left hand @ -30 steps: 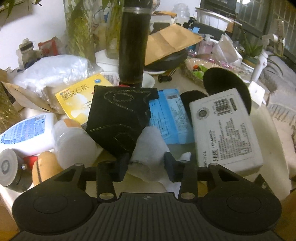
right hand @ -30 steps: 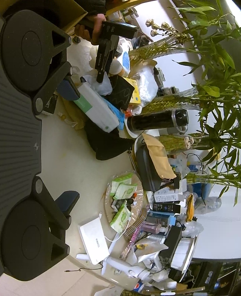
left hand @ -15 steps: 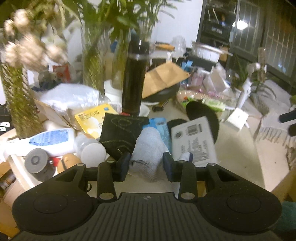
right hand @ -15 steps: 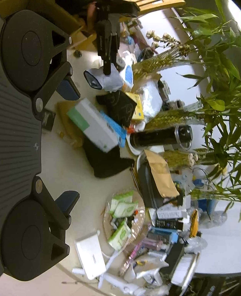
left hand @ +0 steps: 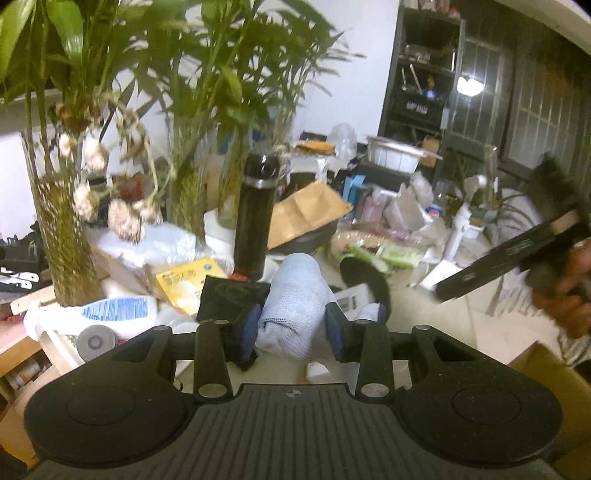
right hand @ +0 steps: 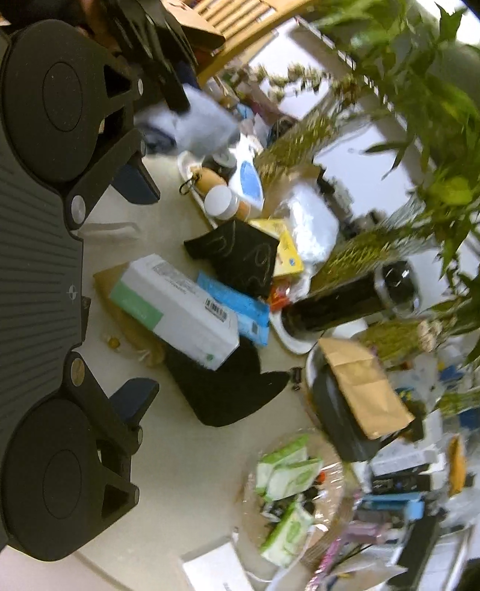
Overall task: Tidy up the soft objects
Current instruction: 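Hold the white cloth with the left gripper while the right gripper grasps the white tissue pack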
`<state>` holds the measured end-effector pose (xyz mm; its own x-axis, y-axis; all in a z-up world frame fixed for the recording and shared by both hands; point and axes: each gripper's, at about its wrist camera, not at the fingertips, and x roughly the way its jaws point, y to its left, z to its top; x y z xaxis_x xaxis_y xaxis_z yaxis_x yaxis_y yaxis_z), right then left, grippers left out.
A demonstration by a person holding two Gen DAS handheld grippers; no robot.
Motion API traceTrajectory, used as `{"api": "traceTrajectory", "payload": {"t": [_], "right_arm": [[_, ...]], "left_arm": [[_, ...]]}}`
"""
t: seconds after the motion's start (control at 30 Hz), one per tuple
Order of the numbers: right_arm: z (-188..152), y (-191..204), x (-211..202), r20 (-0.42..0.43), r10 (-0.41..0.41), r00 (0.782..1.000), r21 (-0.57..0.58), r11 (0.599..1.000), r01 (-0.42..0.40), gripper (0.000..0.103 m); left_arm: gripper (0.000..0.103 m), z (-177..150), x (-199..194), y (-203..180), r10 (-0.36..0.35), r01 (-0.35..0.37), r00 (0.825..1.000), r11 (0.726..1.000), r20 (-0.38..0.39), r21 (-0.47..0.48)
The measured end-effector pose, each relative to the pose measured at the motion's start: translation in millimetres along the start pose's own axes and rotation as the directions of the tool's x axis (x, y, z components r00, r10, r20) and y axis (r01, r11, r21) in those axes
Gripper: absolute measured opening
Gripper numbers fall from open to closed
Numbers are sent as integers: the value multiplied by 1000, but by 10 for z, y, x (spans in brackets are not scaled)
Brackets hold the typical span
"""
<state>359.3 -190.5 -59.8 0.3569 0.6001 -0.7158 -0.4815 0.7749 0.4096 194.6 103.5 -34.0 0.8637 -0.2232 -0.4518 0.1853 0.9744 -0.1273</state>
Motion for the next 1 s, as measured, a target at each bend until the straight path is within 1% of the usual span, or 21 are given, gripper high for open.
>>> {"api": "traceTrajectory", "payload": {"t": [0.17, 0.2, 0.27, 0.33, 0.43, 0.57, 0.63, 0.77, 0.9, 0.97, 1.0], "right_arm": [[73, 1, 241, -51, 27, 998, 67, 997, -23, 95], [78, -9, 297, -60, 29, 998, 87, 996, -24, 93], [91, -37, 399, -73, 8, 997, 126, 992, 2, 90], [91, -64, 498, -88, -18, 996, 173, 984, 33, 88], [93, -106, 629, -98, -2, 995, 240, 970, 25, 88], [103, -149, 800, -119, 3, 993, 295, 955, 33, 87], [105, -189, 894, -140, 13, 990, 326, 945, 34, 82], [139, -290, 995, -170, 11, 985, 398, 915, 59, 81], [180, -324, 1106, -195, 15, 981, 419, 905, 70, 79], [185, -348, 1183, -210, 36, 977, 433, 899, 59, 75], [190, -370, 1222, -218, 41, 975, 447, 893, 62, 71]], "left_arm": [[38, 32, -169, -90, -17, 17, 1000, 1000, 15, -1], [38, 34, -207, -105, -22, 22, 1000, 1000, 17, 1], [38, 32, -274, -136, -31, 31, 999, 1000, 21, 3], [38, 25, -348, -150, -35, 35, 999, 999, 29, -3], [38, 6, -438, -151, -45, 46, 998, 999, 37, -23], [38, -10, -525, -161, -56, 58, 997, 998, 43, -32], [38, -16, -562, -168, -59, 60, 997, 998, 43, -32], [38, -33, -600, -159, -61, 62, 997, 997, 42, -37], [38, -66, -609, -167, -63, 64, 997, 997, 33, -39], [38, -88, -618, -174, -64, 66, 997, 997, 29, -38], [38, -99, -618, -180, -65, 66, 998, 997, 27, -39]]}}
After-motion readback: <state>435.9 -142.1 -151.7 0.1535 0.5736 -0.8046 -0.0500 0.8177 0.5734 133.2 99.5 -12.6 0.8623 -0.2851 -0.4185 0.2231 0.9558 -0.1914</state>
